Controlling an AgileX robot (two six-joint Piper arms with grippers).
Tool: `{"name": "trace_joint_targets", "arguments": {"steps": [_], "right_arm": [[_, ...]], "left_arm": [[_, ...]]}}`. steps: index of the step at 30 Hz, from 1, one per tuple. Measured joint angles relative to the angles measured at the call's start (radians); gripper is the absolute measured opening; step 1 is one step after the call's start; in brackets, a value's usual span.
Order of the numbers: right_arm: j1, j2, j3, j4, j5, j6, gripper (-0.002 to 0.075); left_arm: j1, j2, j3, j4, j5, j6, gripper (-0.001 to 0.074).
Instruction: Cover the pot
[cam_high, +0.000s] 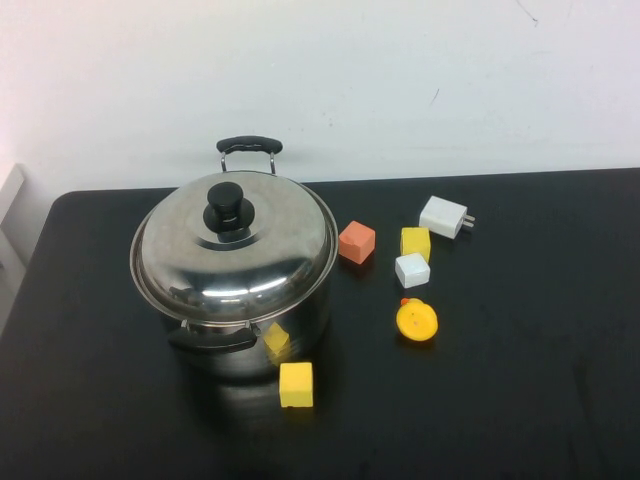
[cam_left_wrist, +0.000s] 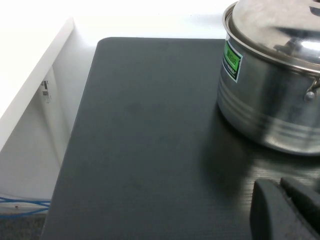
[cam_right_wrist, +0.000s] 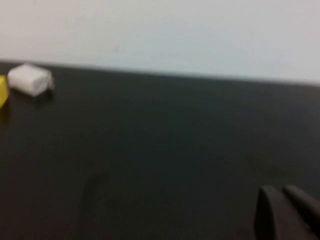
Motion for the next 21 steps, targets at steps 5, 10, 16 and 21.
{"name": "trace_joint_targets", "arguments": {"steps": [5,10,16,21], "right_arm": [[0.064,0.000,-0.003,0.000,0.078,0.068,-0.0002],[0.145,0.000,-0.004,-0.002,0.085,0.115,-0.0002],[0.157,0.000,-0.006,-0.004,0.092,0.124,-0.0002],[0.157,0.000,-0.006,-0.004,0.094,0.126,-0.0002]], "left_arm": [[0.000,0.000,0.000,0.000,0.000,-0.002,-0.0001],[0.000,0.000,0.000,0.000,0.000,-0.002,-0.0001],[0.000,0.000,0.000,0.000,0.000,-0.002,-0.0001],[0.000,0.000,0.000,0.000,0.000,-0.002,-0.0001]]}}
